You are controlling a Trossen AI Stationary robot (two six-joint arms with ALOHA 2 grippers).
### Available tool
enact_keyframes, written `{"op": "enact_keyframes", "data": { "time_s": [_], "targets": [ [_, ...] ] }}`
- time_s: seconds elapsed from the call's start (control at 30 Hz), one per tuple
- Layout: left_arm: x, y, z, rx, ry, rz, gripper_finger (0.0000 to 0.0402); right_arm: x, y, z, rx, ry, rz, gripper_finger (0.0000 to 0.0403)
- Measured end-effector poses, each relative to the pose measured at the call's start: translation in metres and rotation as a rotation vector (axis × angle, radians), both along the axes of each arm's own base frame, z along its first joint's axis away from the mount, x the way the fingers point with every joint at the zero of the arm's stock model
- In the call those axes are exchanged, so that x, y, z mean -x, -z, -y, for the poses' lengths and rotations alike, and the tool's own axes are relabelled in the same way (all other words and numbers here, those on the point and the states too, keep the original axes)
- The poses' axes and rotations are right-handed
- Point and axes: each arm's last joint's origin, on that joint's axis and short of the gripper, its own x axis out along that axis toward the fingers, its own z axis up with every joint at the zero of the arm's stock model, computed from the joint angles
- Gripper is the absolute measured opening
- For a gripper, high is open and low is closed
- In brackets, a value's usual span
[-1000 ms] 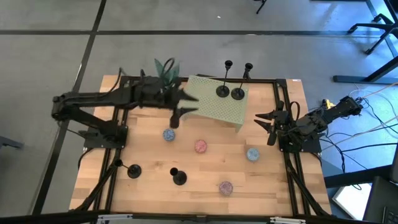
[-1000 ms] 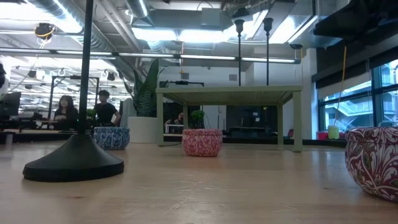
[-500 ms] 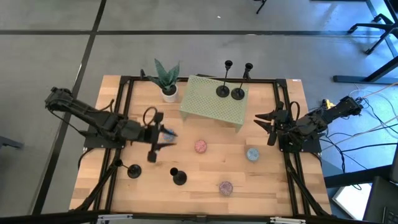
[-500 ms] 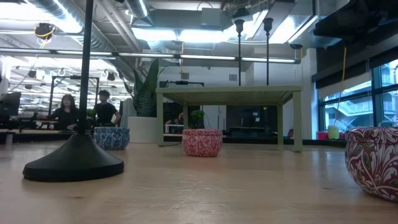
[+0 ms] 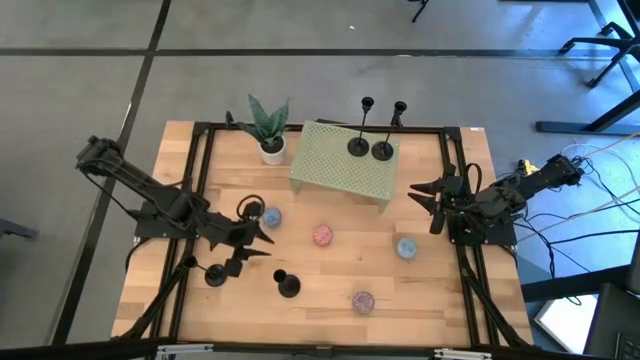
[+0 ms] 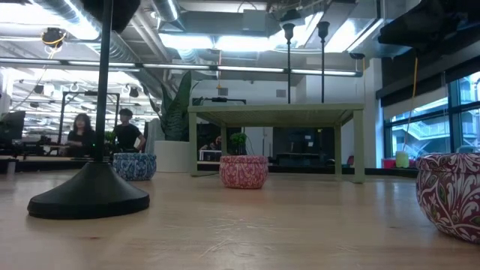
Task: Pick & Place candle stick holders
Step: Put the black candle holder on the shelf aligned with the other black candle holders
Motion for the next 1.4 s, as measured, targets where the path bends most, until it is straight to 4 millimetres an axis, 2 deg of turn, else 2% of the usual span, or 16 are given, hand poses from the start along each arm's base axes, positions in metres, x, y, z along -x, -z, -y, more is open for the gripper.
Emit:
{"op": "enact_keyframes", "data": {
  "time_s": [0.13,0.33,0.57,0.93,1.4],
  "targets": [
    [-0.006,0.010,0.008,0.042,0.052,-0.066,0.0141,0.000,0.000,0.000,-0.002,0.000,0.001,0.0113],
    [-0.024,0.029,0.021,0.017,0.110,-0.100,0.0141,0.000,0.000,0.000,-0.006,0.001,0.006,0.0113],
    [-0.036,0.038,0.030,-0.003,0.231,-0.082,0.0141,0.000,-0.001,0.000,-0.006,0.001,0.007,0.0113],
    [-0.045,0.028,0.035,-0.024,0.300,0.083,0.0141,0.000,-0.001,0.000,-0.006,0.001,0.007,0.0113],
    [-0.047,0.022,0.036,-0.034,0.321,0.156,0.0141,0.000,-0.001,0.000,-0.006,0.001,0.007,0.0113]
  ]
}}
